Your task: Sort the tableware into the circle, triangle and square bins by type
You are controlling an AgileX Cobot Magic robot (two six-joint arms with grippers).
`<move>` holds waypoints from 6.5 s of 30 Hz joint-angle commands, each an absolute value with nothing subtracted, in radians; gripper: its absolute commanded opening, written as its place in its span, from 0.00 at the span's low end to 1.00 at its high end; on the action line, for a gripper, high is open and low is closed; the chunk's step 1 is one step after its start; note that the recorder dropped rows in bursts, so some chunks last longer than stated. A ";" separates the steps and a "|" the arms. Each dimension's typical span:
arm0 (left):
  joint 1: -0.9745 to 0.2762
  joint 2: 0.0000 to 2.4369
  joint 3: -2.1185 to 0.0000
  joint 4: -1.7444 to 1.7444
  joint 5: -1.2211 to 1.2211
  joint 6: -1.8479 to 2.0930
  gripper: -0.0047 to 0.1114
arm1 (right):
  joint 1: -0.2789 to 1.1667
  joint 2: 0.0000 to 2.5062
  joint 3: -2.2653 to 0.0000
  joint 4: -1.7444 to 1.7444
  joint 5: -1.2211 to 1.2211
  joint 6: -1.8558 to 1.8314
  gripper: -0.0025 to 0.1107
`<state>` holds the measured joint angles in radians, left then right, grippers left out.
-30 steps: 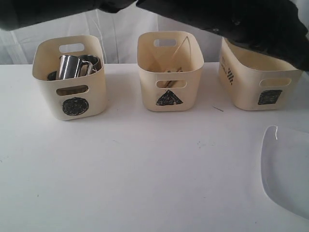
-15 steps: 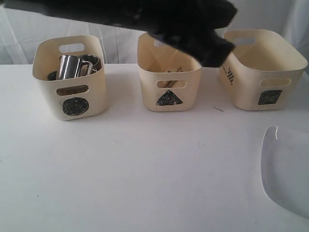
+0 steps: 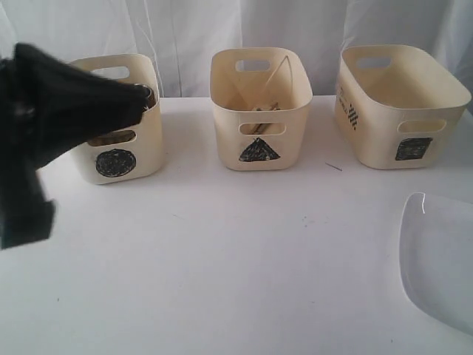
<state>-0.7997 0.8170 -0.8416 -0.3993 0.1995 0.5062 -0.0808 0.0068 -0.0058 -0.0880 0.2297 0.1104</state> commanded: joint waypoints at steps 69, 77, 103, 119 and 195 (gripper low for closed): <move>-0.240 0.000 0.000 -0.583 0.282 0.396 0.04 | -0.079 0.000 0.000 -0.093 0.223 0.109 0.02; -0.242 0.000 0.000 -0.380 0.252 0.351 0.04 | -0.079 0.000 0.000 -0.093 0.223 0.109 0.02; -0.242 0.000 0.000 -0.141 0.231 -0.026 0.04 | -0.079 0.000 0.000 -0.093 0.223 0.109 0.02; -0.242 0.000 0.000 -0.141 0.231 -0.026 0.04 | -0.079 0.000 0.000 -0.093 0.223 0.109 0.02; -0.242 0.000 0.000 -0.141 0.233 -0.022 0.04 | 0.024 0.805 -0.807 -0.181 0.881 -0.340 0.53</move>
